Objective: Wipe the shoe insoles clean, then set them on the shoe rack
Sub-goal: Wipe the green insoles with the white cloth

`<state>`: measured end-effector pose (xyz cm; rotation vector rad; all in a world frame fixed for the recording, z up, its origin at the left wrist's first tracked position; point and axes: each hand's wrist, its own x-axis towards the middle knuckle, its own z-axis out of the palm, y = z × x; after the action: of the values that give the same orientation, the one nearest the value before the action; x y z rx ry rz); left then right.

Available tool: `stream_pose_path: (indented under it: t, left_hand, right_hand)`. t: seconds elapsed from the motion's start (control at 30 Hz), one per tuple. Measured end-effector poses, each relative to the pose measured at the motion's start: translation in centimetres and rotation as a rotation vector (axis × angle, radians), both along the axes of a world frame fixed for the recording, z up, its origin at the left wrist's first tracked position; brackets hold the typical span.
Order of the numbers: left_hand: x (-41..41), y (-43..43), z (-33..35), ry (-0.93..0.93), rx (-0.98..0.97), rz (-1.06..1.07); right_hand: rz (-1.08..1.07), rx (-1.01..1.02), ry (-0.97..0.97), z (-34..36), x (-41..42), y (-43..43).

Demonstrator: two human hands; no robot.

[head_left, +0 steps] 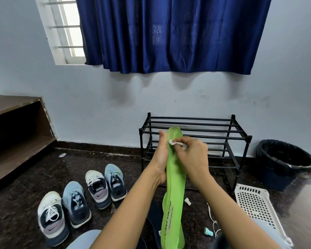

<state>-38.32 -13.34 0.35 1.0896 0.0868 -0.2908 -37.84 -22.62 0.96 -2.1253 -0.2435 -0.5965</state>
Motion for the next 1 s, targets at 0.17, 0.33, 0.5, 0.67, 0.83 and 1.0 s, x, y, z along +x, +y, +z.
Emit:
stream_pose_path:
  t: [0.17, 0.33, 0.5, 0.67, 0.83, 1.0]
  left_hand:
    - [-0.5, -1.1, -0.6, 0.026, -0.023, -0.018]
    - [-0.1, 0.0, -0.1, 0.029, -0.021, 0.030]
    - [-0.6, -0.9, -0.4, 0.036, 0.031, -0.026]
    - [-0.6, -1.0, -0.8, 0.047, 0.115, -0.019]
    - [-0.2, -0.2, -0.1, 0.071, 0.121, 0.009]
    - [-1.0, -1.3, -0.5, 0.044, 0.187, -0.020]
  right_hand:
    - [-0.131, 0.004, -0.023, 0.5, 1.4, -1.1]
    - [0.060, -0.074, -0.081, 0.2, -1.0, 0.4]
    - [0.001, -0.033, -0.086, 0.9, 0.3, -0.4]
    - [0.004, -0.071, -0.043, 0.8, 0.3, -1.0]
    - [0.112, -0.078, 0.005, 0.2, -0.4, -0.6]
    - [-0.006, 0.058, -0.023, 0.8, 1.3, -1.2]
